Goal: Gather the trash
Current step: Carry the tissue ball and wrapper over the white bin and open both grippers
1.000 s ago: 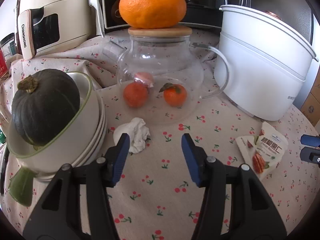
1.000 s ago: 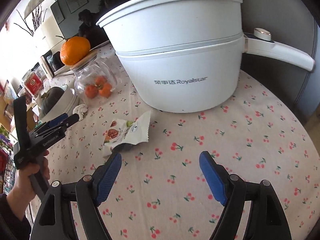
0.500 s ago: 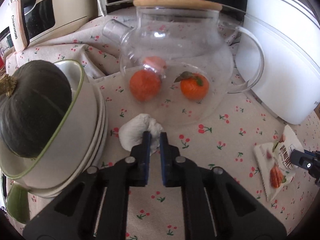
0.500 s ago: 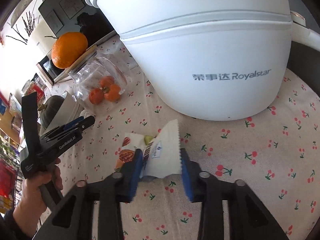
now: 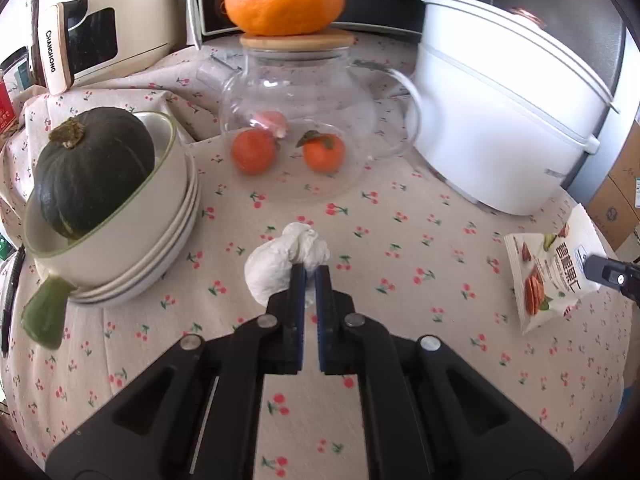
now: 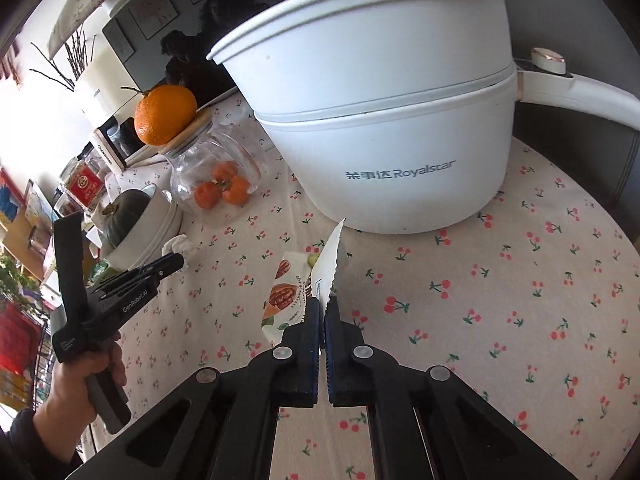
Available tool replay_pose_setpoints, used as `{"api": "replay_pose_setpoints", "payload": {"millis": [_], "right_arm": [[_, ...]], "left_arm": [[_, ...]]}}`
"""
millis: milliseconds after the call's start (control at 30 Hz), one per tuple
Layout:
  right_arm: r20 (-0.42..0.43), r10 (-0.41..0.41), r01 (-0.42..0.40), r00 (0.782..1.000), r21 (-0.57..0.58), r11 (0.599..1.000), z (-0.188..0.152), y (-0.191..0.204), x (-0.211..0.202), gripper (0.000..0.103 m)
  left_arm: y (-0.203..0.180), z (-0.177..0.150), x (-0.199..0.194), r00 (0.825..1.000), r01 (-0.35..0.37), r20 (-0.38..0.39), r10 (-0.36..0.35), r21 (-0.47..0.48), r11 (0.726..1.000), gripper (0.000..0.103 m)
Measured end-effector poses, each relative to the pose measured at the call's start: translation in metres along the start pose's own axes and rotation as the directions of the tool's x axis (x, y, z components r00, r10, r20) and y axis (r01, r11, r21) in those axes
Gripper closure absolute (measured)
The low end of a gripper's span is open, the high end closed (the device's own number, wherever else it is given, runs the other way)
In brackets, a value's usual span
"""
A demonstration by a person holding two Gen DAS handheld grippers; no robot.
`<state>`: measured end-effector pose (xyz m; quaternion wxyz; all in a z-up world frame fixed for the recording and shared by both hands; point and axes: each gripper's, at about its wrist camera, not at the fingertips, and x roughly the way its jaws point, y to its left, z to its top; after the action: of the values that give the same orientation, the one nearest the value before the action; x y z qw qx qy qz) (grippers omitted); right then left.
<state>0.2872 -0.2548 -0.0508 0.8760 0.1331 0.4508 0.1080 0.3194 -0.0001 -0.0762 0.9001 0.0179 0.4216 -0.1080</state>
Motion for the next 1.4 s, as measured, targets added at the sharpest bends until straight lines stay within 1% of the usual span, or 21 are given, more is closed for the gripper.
{"api": "replay_pose_setpoints", "payload": {"millis": [267, 300, 467, 600, 767, 867, 967, 1067, 1233, 1400], "right_arm": [[0.024, -0.055, 0.054, 0.998, 0.010, 0.998, -0.028, -0.005, -0.082, 0.100], [0.029, -0.063, 0.062, 0.998, 0.014, 0.998, -0.033, -0.006, -0.093, 0.100], [0.060, -0.089, 0.088, 0.994, 0.026, 0.996, -0.061, -0.016, -0.152, 0.100], [0.058, -0.109, 0.107, 0.992, 0.028, 0.994, -0.087, -0.023, -0.192, 0.100], [0.032, -0.145, 0.143, 0.989, 0.037, 0.989, -0.125, -0.037, -0.229, 0.100], [0.016, -0.169, 0.168, 0.985, 0.052, 0.984, -0.146, -0.048, -0.238, 0.100], [-0.010, -0.167, 0.167, 0.986, 0.109, 0.980, -0.161, -0.066, -0.244, 0.100], [-0.021, -0.174, 0.176, 0.984, 0.137, 0.975, -0.169, -0.081, -0.249, 0.100], [-0.038, -0.214, 0.218, 0.976, 0.153, 0.964, -0.180, -0.104, -0.257, 0.100], [-0.051, -0.236, 0.241, 0.970, 0.173, 0.955, -0.189, -0.121, -0.264, 0.100]], "left_arm": [[-0.046, -0.032, -0.085, 0.993, 0.113, 0.017, -0.114, 0.039, 0.993, 0.097], [-0.048, -0.031, -0.090, 0.992, 0.127, 0.017, -0.128, 0.043, 0.991, 0.097], [-0.079, -0.053, -0.143, 0.983, 0.177, 0.031, -0.179, 0.070, 0.982, 0.097], [-0.099, -0.076, -0.178, 0.974, 0.224, 0.030, -0.226, 0.065, 0.973, 0.097], [-0.122, -0.101, -0.202, 0.959, 0.278, 0.028, -0.282, 0.085, 0.957, 0.097], [-0.137, -0.118, -0.209, 0.951, 0.307, 0.013, -0.309, 0.097, 0.947, 0.097], [-0.150, -0.130, -0.209, 0.945, 0.328, -0.017, -0.328, 0.106, 0.939, 0.097], [-0.162, -0.136, -0.210, 0.937, 0.348, -0.031, -0.347, 0.131, 0.928, 0.097], [-0.181, -0.144, -0.205, 0.919, 0.395, -0.062, -0.390, 0.154, 0.906, 0.097], [-0.205, -0.149, -0.202, 0.903, 0.429, -0.090, -0.419, 0.202, 0.881, 0.097]]}}
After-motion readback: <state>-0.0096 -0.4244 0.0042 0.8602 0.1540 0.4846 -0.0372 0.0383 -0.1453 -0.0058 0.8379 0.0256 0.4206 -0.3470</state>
